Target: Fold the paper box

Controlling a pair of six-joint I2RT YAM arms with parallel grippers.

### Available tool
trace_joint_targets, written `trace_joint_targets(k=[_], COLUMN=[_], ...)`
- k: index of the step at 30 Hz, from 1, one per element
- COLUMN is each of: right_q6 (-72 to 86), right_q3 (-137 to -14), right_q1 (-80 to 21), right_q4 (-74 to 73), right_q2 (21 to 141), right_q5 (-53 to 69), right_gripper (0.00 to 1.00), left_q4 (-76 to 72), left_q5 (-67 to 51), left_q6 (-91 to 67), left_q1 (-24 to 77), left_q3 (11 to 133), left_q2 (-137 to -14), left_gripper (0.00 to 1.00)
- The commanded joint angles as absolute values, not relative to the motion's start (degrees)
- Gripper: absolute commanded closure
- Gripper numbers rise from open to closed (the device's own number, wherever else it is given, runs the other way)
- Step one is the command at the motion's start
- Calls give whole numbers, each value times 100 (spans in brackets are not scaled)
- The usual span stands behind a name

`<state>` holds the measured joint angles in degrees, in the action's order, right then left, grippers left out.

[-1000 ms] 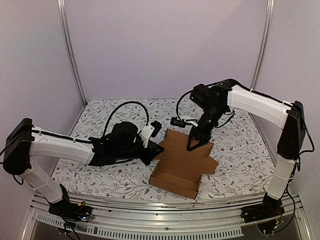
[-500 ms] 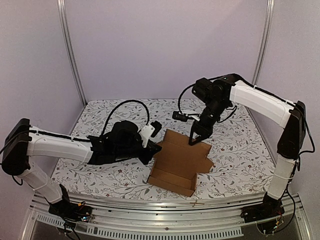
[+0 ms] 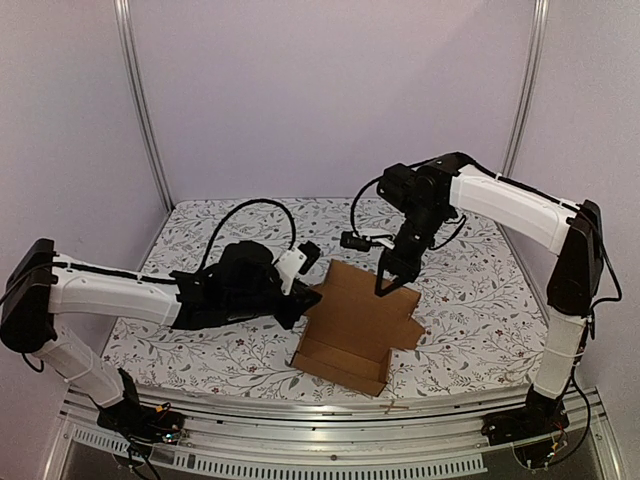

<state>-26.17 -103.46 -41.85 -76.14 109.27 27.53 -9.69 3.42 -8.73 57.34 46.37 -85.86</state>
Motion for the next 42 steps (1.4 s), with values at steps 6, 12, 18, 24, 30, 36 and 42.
trace_joint_targets(k=[6,12,18,24,30,36,42], right_q6=[-3234,-3429,-3426,-3206,-3217,-3500,-4108], right_q3=[-10219,-10230,-10430,-10456,-10553,-10723,-10732], right_q1=[-4212,-4221,-4229,-4226,-4227,-4236,-4405], right_q4=[-8176,-8113,-8124,-8008,-8068,-8371,-8839], right_q2=[10691,10456,10501,10542,10540,10484,10352], right_q5=[2682,3071,3049,2867,3114,3798,4273], right_gripper=[100,100,100,100,100,100,100], left_q4=[-301,-310,-459,-884,-1326,-1760,-1879], left_q5=[46,316,-1012,-1954,-2516,-3061,-3447], left_q6=[-444,-977,-869,-783,-936,-1058,-1024], left_q1=[5518,4802,4696,4711,4711,4726,4737], left_q3=[4057,3634,4034,4023,3902,3891,4021], left_q2=[-6712,-6483,-7381,-7420,-7477,-7675,-7807], left_gripper=[42,33,43,44,43,43,45])
